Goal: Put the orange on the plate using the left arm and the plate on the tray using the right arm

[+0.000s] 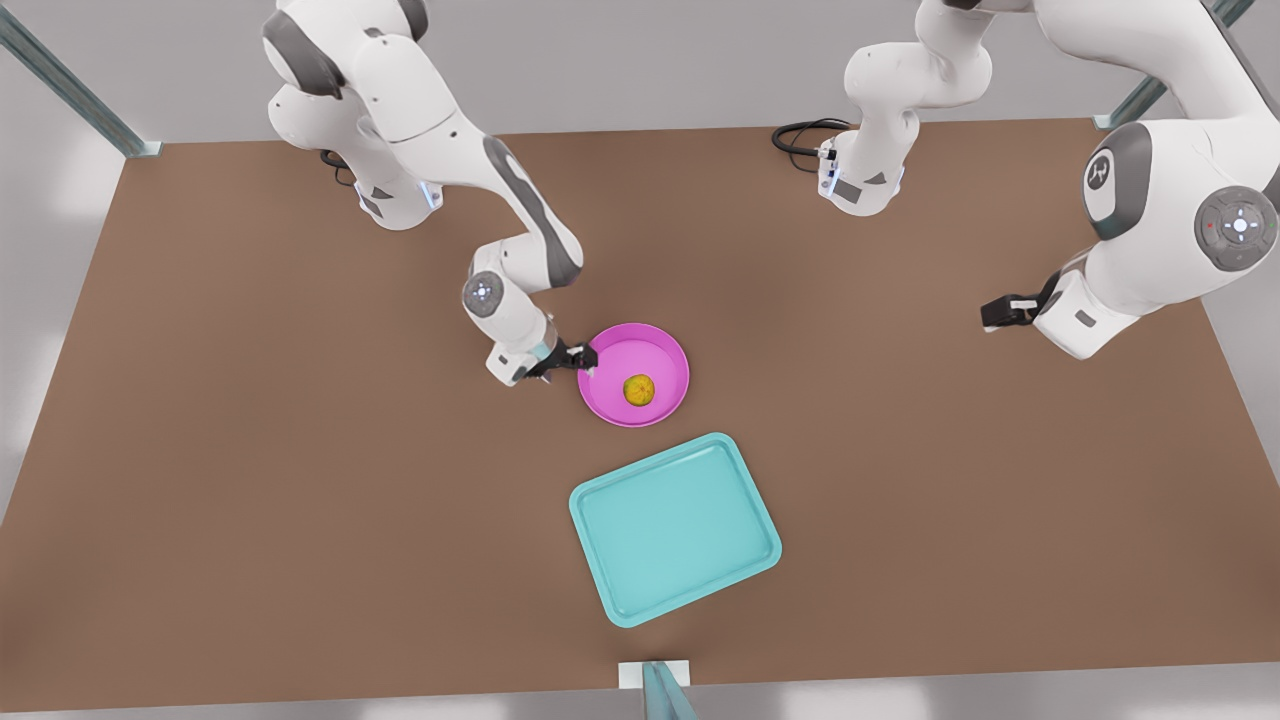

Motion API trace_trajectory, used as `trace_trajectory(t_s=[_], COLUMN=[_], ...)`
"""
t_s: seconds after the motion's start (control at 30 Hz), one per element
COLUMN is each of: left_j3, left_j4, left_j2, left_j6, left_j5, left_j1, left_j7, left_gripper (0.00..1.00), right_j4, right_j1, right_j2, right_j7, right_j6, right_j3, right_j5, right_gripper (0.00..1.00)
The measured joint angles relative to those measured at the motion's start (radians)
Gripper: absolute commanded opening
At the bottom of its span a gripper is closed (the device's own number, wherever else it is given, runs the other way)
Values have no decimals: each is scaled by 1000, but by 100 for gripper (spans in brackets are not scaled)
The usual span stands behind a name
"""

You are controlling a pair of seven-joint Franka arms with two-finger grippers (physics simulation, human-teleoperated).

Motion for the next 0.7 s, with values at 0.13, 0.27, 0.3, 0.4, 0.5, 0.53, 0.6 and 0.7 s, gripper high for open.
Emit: trace_trajectory(t_s=[0.13,0.27,0.3,0.4,0.5,0.53,0.6,0.7], left_j3=[0,0,0,0,0,0,0,0], left_j4=[0,0,0,0,0,0,1,0], left_j2=[-2,-1,-1,-1,-2,-3,-6,-7], left_j6=[9,15,16,18,19,18,17,16], left_j5=[4,7,7,8,9,9,9,9], left_j1=[0,0,0,0,0,0,0,0], left_j7=[31,56,61,76,88,92,98,107], left_gripper=[100,100,100,100,100,100,100,100], right_j4=[30,40,40,40,44,47,50,53], right_j1=[-1,-1,-1,-1,-3,-3,-3,-4], right_j2=[40,59,61,62,62,62,62,63], right_j7=[19,34,37,44,50,51,54,58], right_j6=[24,35,36,39,40,40,39,38], right_j3=[17,23,23,23,23,23,23,23], right_j5=[4,6,6,7,7,7,7,7], right_gripper=[100,97,85,68,50,44,36,30])
